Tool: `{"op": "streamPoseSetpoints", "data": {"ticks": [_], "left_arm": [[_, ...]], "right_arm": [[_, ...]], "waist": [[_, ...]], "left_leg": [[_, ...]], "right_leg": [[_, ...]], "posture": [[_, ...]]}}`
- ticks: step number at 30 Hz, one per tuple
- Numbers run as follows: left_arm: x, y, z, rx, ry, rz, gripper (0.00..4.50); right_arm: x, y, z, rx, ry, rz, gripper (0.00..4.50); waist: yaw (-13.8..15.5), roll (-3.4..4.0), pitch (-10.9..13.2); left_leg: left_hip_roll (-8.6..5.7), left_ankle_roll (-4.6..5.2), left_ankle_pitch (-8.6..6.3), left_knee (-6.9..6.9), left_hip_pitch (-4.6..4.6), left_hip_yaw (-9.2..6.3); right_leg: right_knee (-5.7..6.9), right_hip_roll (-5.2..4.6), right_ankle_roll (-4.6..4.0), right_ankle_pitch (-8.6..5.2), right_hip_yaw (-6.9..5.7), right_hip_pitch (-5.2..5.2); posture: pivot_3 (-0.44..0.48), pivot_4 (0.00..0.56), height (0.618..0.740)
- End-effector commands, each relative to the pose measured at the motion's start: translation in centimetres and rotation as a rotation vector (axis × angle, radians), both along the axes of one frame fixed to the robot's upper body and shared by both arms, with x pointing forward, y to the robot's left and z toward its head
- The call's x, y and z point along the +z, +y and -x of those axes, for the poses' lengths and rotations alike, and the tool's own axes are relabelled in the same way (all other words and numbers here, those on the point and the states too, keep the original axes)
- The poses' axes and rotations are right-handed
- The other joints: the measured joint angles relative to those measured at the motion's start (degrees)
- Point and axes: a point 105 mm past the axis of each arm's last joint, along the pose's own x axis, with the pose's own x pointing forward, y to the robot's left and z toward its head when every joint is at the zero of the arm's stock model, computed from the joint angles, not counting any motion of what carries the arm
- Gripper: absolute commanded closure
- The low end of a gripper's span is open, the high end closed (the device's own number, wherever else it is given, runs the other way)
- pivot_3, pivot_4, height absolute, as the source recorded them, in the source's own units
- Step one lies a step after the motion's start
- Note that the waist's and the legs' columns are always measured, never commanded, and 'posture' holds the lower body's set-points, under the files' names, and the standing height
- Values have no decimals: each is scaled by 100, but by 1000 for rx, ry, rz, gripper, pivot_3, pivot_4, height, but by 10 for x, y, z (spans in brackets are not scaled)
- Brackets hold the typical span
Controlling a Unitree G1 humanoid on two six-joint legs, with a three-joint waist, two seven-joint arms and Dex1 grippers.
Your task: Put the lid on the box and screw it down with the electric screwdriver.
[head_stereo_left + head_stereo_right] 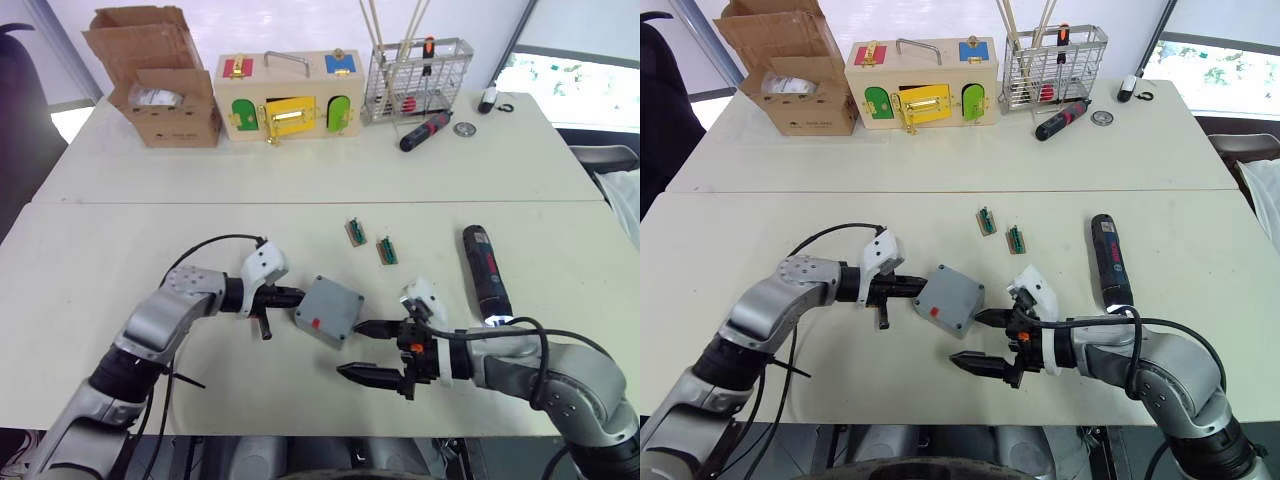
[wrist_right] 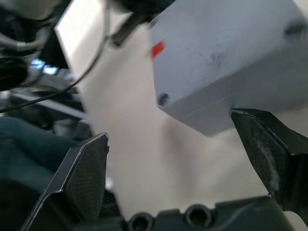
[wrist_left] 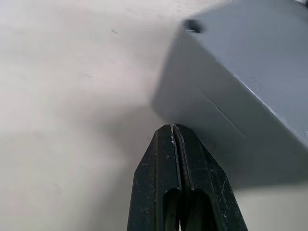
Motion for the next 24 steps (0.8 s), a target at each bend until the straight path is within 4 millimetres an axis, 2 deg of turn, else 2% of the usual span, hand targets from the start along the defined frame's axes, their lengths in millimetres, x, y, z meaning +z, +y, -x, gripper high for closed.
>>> {"op": "streamPoseSetpoints", "data": {"ticks": [1, 3, 6, 11, 14, 19, 24], "left_arm": [[5, -9, -6, -29, -47, 22, 4500], [2, -10, -9, -22, -49, 26, 4500], [0, 1, -15, 28, -44, 28, 4500], [1, 34, -17, 106, -44, -30, 4500], [0, 47, 4, 54, 4, -73, 4500], [-3, 55, 46, -48, 112, -100, 4500], [0, 44, 57, -66, 136, -51, 4500]], "right_arm": [[8, 9, 7, 31, -15, -40, 29], [7, 6, 9, 23, -19, -16, 29], [8, -9, 7, -9, -52, 43, 29], [12, -38, -4, -33, -145, 162, 29], [7, -44, -19, -45, -206, 206, 29], [3, -35, -28, 2, -258, 197, 29], [5, -23, -32, 49, -272, 147, 29]], "waist": [[-1, 0, 0], [-7, 0, 0], [-2, 0, -1], [-38, -5, -4], [-75, -7, -5], [-16, -5, -6], [29, -6, -6]], "left_leg": [[0, 0, 0, 0, 0, 0], [0, 0, 0, 0, 0, 0], [0, 0, 0, 0, 0, -1], [2, 1, 0, 1, 4, -2], [9, 2, -1, -5, 8, -1], [9, 2, -1, -8, 7, 1], [4, 1, -1, -2, 7, -1]], "right_leg": [[0, 0, 0, 0, 0, 0], [1, 0, 0, 0, 0, -1], [1, 0, 0, 0, -1, -1], [3, 4, 0, 0, -1, 1], [9, 12, 0, 0, 1, -2], [7, 6, 0, 0, 3, -4], [3, -3, 0, 0, 0, 4]], "posture": [[0, 150, 740], [0, 150, 740], [0, 150, 740], [0, 150, 740], [0, 150, 740], [0, 150, 740], [0, 150, 740]]}}
